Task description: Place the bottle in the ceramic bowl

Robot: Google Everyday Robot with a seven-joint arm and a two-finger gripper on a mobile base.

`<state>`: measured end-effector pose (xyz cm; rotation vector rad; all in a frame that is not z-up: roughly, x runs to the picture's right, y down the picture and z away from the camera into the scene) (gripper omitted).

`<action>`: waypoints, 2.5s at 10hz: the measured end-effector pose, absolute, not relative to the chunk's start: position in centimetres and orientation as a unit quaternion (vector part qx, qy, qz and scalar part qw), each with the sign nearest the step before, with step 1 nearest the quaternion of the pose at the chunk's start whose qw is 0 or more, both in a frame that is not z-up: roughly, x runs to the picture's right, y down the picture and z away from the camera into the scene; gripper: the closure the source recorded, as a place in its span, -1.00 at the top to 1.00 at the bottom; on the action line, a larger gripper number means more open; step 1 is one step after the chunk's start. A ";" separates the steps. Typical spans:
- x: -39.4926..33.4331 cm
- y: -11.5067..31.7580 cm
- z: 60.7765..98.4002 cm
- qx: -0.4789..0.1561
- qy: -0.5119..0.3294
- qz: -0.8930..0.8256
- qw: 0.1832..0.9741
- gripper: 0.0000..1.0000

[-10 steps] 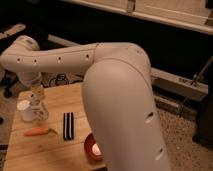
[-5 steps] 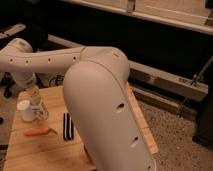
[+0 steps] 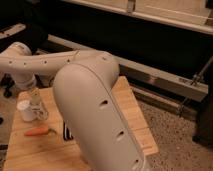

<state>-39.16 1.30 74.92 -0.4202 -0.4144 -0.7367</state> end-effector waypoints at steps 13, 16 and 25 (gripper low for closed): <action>-36.2 1.1 74.5 -0.226 -0.177 -0.346 0.893 -0.98; -36.3 1.6 72.8 -0.218 -0.189 -0.369 0.883 -0.42; -35.4 9.8 73.3 -0.239 -0.169 -0.343 0.893 0.60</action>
